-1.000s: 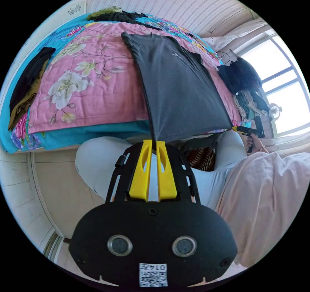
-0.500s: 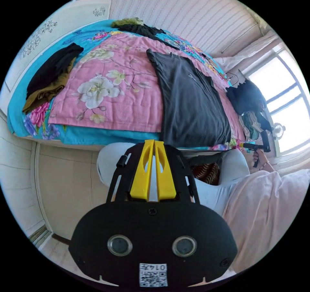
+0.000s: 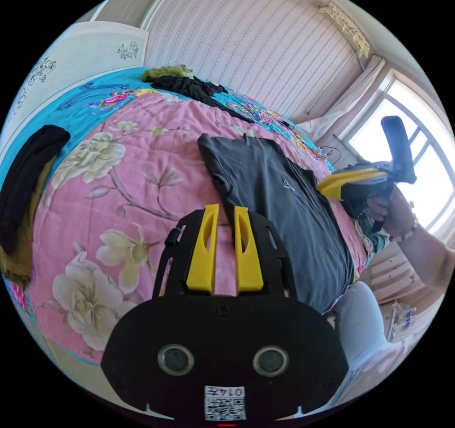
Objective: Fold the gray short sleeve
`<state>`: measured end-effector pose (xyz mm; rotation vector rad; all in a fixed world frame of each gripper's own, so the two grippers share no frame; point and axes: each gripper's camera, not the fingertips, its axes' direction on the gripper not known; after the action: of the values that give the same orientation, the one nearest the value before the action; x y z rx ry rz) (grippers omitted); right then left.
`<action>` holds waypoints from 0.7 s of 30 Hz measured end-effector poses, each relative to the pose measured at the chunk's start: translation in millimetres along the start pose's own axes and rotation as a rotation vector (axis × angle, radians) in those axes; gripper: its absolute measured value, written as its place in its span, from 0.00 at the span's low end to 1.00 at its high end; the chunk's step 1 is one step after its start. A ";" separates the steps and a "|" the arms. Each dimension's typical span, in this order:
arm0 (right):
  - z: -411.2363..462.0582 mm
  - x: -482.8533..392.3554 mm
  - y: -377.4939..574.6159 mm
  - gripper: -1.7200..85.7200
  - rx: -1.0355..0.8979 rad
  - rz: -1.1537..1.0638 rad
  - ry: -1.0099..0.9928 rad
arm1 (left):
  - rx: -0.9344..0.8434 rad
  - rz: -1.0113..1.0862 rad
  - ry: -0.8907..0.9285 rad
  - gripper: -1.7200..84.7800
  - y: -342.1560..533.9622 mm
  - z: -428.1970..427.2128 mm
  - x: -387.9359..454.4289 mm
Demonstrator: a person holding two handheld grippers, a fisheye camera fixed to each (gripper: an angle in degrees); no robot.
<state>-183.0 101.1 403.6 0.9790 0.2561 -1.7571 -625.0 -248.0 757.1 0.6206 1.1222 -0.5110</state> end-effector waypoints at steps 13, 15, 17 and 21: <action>211.2 9.0 -201.7 0.12 -0.348 -0.072 0.359 | -0.102 -0.013 0.187 0.08 -32.0 68.2 -41.7; 205.5 14.4 -200.7 0.07 -0.295 -0.025 0.318 | -0.096 -0.024 0.205 0.07 -32.7 70.3 -44.8; 191.4 14.4 -197.8 0.05 -0.222 -0.030 0.251 | -0.081 -0.028 0.224 0.06 -33.8 71.4 -45.7; 173.2 7.0 -194.1 0.04 -0.149 -0.092 0.213 | -0.019 -0.001 0.232 0.06 -36.1 63.8 -41.3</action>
<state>-436.5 75.1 456.1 1.0595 0.5681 -1.6897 -621.1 -315.1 807.7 0.6749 1.3448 -0.4356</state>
